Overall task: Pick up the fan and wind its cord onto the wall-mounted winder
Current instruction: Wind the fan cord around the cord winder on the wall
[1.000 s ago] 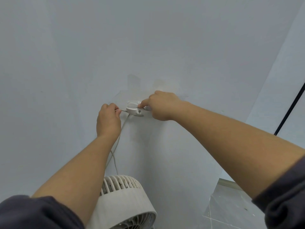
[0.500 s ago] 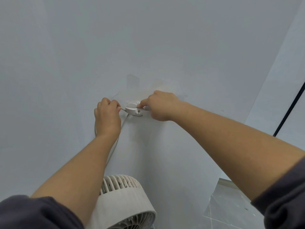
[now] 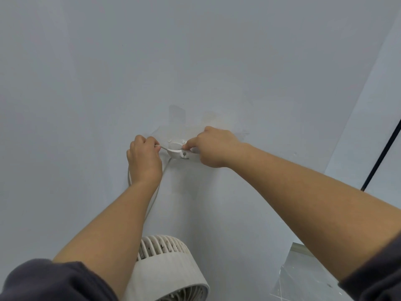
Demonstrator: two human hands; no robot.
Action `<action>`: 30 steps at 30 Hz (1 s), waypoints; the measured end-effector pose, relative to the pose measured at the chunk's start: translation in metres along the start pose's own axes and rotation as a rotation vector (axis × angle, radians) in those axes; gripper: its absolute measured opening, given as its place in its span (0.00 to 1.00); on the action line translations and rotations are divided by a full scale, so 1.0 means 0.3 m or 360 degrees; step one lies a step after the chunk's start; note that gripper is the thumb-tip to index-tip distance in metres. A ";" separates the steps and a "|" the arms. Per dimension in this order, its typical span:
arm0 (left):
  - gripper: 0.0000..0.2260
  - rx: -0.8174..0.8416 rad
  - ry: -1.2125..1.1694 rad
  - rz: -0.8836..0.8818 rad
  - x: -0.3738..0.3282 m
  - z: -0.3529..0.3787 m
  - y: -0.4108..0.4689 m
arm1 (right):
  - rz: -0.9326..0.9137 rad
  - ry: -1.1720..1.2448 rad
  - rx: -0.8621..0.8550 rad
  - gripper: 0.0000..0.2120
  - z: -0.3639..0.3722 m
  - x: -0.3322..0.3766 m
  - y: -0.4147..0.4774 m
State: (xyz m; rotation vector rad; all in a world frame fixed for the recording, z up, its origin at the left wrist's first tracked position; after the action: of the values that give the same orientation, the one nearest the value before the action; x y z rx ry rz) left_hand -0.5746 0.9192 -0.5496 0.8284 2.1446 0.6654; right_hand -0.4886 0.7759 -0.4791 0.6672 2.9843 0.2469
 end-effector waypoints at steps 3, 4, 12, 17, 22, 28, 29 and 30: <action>0.06 -0.0035 -0.0139 -0.0030 -0.016 -0.008 0.009 | -0.0012 0.0003 -0.0011 0.20 0.002 0.002 0.001; 0.05 -0.0052 -0.0203 -0.0030 -0.024 -0.014 0.010 | -0.0014 -0.0001 -0.0017 0.20 0.003 0.002 0.001; 0.06 0.0006 -0.0320 -0.0080 0.014 -0.034 -0.024 | -0.0055 -0.0063 -0.0238 0.17 0.030 0.013 0.000; 0.08 0.0095 -0.0222 -0.0102 0.054 -0.039 -0.044 | -0.0042 -0.0126 -0.0405 0.12 0.040 0.042 0.000; 0.13 0.0082 -0.0279 -0.0190 0.062 -0.056 -0.047 | -0.0006 -0.0170 -0.0510 0.13 0.027 0.081 0.044; 0.14 0.0116 -0.0472 -0.0154 0.055 -0.064 -0.051 | 0.0063 -0.0285 -0.0555 0.27 0.044 0.118 0.099; 0.14 0.0115 -0.0491 -0.0147 0.058 -0.067 -0.051 | 0.0063 -0.0286 -0.0584 0.27 0.051 0.123 0.106; 0.14 0.0117 -0.0505 -0.0139 0.060 -0.068 -0.050 | 0.0064 -0.0291 -0.0614 0.27 0.056 0.126 0.111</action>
State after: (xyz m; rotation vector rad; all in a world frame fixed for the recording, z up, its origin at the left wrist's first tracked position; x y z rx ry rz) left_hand -0.6053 0.9184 -0.5554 0.8147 1.9126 0.3831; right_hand -0.5071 0.8243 -0.4914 0.6612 2.6418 0.7004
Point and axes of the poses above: each hand's wrist, its own y-axis towards the middle knuckle, its own z-axis out of the palm, x = y × z, the point moved 3 cm from there along y, towards the middle knuckle, and after that the axes turned 7 degrees about y, right-handed, at the moved point
